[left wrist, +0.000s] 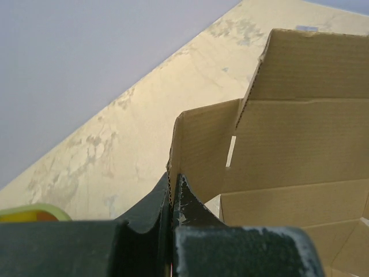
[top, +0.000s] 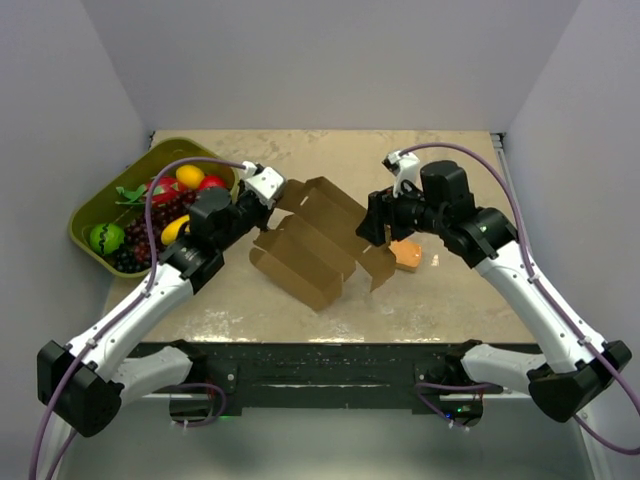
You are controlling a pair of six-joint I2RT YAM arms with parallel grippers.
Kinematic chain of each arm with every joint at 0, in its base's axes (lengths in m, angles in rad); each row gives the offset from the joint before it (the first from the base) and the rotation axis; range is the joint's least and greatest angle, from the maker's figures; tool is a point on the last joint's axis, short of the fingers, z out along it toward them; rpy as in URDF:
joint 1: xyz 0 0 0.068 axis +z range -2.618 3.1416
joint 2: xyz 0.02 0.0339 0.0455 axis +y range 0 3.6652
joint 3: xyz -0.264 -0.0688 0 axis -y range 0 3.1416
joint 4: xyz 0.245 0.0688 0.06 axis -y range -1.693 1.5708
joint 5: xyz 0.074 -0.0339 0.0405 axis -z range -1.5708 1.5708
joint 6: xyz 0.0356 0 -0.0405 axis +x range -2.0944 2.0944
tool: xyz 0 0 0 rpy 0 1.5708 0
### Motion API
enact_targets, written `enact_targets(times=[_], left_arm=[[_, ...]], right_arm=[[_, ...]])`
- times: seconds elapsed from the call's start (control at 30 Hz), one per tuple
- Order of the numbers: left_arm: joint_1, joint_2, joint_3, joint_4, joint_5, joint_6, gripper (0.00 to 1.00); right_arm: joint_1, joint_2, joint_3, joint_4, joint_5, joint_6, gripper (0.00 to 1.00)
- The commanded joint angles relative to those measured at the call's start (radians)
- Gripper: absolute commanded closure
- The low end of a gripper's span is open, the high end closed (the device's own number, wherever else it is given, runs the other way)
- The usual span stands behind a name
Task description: Fold the paper box
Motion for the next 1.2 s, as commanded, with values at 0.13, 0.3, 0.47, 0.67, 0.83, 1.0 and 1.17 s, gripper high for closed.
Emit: enact_targets(times=[0.13, 0.3, 0.47, 0.67, 0.83, 1.0, 1.17], left_arm=[[-0.002, 0.054, -0.003, -0.062, -0.161, -0.214, 1.00], [-0.002, 0.057, -0.029, -0.018, -0.160, -0.261, 1.00], [-0.004, 0.034, -0.046, 0.013, -0.088, -0.241, 1.00], [-0.004, 0.042, -0.051, 0.021, -0.039, -0.226, 1.00], [-0.002, 0.037, -0.054, 0.033, 0.021, -0.169, 1.00], [-0.004, 0.033, -0.049, 0.024, 0.067, -0.134, 1.00], [-0.004, 0.033, -0.046, 0.021, 0.084, -0.132, 1.00]], right_arm=[[0.002, -0.062, -0.008, 0.316, 0.157, 0.387, 0.18], [0.002, -0.140, -0.268, 0.697, 0.082, 0.735, 0.16], [0.003, -0.058, -0.209, 0.646, 0.105, 0.540, 0.14], [0.003, -0.057, -0.180, 0.579, 0.211, 0.451, 0.12], [0.003, -0.044, -0.191, 0.704, 0.129, 0.328, 0.12], [0.003, 0.008, -0.145, 0.633, 0.139, 0.037, 0.16], [0.005, 0.032, -0.183, 0.622, 0.140, -0.061, 0.29]])
